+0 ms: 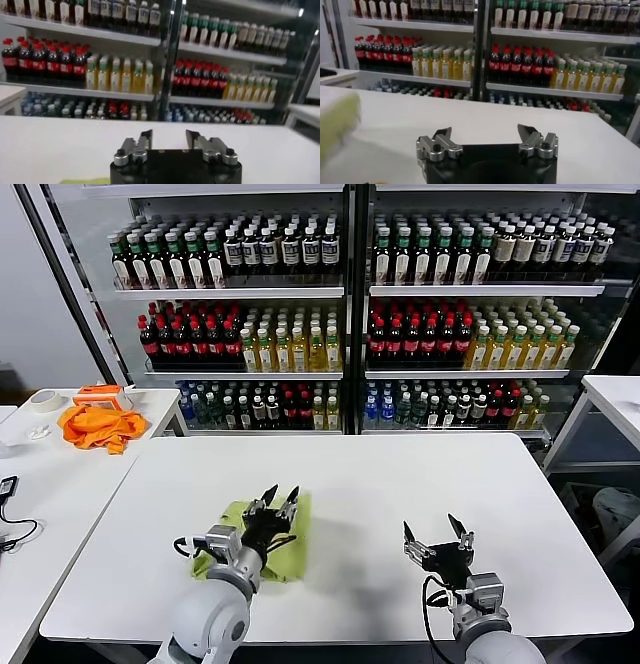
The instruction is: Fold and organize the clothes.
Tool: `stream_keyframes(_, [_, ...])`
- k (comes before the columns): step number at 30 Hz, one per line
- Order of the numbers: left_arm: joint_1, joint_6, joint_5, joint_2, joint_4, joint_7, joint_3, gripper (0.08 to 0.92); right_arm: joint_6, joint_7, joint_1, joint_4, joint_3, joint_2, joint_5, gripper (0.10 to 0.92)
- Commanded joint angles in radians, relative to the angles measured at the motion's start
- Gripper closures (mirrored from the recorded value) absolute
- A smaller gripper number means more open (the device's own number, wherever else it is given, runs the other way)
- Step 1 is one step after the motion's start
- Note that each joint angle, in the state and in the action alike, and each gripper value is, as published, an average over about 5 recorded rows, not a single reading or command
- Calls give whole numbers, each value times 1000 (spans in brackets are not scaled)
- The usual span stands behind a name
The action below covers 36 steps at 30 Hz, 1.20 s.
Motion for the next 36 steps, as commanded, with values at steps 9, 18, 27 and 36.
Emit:
stream_keyframes(9, [72,-85,7,240,-69,109,-300,234,-58,-50,133,-69,-159,34,242,203])
stream_keyframes(18, [159,-107,80,223,-75,110,-307,177,-55,-101,283,-187,-320,86,287,203])
stream_keyframes(27, [172,-103,96,200,-73,107,-288,177,-105,-50,408,-367,-370,158,360,203])
stream_keyframes(36, [169,-107,104,192,-61,108,-266,177,-106,-39,448,-424,-351,203,492,275])
